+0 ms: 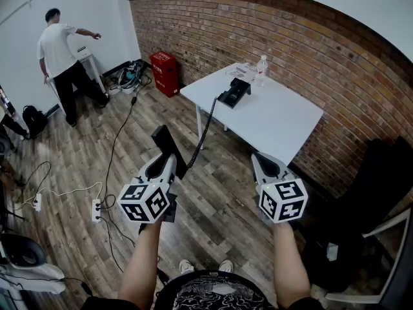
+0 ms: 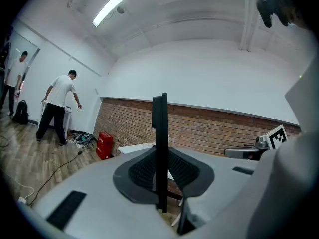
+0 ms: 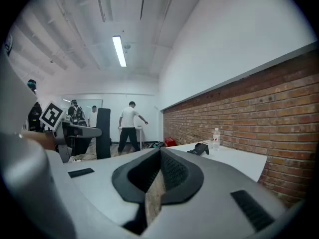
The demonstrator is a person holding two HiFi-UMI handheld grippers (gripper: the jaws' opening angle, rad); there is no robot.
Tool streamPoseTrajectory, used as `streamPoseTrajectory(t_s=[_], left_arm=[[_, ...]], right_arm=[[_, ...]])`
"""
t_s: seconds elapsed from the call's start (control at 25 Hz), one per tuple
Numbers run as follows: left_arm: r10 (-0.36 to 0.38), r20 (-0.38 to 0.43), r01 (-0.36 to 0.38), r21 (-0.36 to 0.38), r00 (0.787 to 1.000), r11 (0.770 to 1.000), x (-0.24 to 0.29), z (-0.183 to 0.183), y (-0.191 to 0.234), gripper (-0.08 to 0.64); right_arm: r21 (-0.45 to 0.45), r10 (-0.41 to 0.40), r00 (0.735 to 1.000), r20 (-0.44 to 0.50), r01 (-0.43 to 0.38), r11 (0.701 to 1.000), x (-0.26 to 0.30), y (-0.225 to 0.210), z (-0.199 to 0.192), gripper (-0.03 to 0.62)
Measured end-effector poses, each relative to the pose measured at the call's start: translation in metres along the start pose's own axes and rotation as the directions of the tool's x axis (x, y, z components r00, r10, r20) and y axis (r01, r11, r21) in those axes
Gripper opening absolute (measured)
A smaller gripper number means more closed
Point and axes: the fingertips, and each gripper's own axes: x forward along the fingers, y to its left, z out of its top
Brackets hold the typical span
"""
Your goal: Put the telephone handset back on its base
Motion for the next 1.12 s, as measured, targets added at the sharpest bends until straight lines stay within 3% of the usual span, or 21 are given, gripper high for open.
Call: streamPoseTrajectory(t_s=[0.72, 1.12], left_arm=[[0.033, -0.018, -0.033, 0.006, 0.999, 0.999, 0.045, -0.018, -0.038, 0.074], [0.035, -0.026, -0.035, -0.001, 0.999, 0.999, 0.091, -0.018, -0.019, 0.074]], right_arm=[[0.036, 0.024, 1.0, 0.007, -0.024, 0.999, 0.001, -0.067, -0.009, 0.0], [0.034, 0.027, 1.0, -0.004, -0.027, 0.999, 0.042, -0.091, -0.009, 0.0]])
